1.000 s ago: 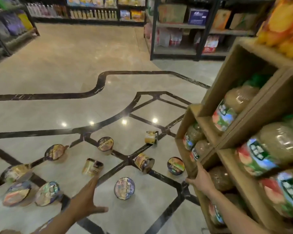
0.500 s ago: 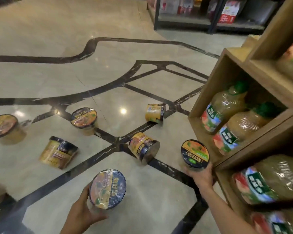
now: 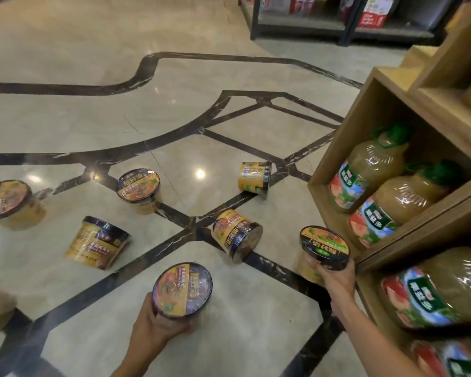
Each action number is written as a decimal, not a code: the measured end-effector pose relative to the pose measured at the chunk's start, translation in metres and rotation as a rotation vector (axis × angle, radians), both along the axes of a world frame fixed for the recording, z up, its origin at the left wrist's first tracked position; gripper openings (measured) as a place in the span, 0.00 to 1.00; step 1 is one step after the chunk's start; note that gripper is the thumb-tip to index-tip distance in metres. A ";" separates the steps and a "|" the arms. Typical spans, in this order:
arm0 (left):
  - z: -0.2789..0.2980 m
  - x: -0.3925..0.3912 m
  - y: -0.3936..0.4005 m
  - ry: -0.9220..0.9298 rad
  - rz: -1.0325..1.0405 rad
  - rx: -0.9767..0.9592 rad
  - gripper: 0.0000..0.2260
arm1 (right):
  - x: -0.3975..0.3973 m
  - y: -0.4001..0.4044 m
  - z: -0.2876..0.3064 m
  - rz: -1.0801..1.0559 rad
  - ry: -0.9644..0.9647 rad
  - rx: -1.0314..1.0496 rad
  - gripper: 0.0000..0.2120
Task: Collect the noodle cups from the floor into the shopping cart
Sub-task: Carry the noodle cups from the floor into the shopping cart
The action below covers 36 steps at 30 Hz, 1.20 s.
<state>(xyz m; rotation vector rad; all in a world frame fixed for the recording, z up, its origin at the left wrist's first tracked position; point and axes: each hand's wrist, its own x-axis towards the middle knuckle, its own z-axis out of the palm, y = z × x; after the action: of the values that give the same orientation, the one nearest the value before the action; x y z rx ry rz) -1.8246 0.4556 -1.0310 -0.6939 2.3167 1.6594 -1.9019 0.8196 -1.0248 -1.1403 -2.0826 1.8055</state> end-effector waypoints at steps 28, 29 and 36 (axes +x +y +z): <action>0.790 0.163 -0.164 0.078 0.395 0.074 0.43 | 0.074 -0.230 0.766 1.257 -0.091 -0.221 0.36; 0.801 0.182 -0.174 0.096 0.437 0.062 0.45 | 0.079 -0.246 0.778 1.299 -0.079 -0.215 0.36; 0.863 0.330 -0.213 0.162 0.786 -0.003 0.38 | 0.153 -0.359 0.841 1.665 -0.035 -0.123 0.49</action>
<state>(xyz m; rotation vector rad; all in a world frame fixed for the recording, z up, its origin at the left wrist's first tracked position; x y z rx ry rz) -1.4944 0.2423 -0.1680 -1.6865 2.2897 2.0519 -1.7492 0.4610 -0.1835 1.0876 -3.1826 2.1988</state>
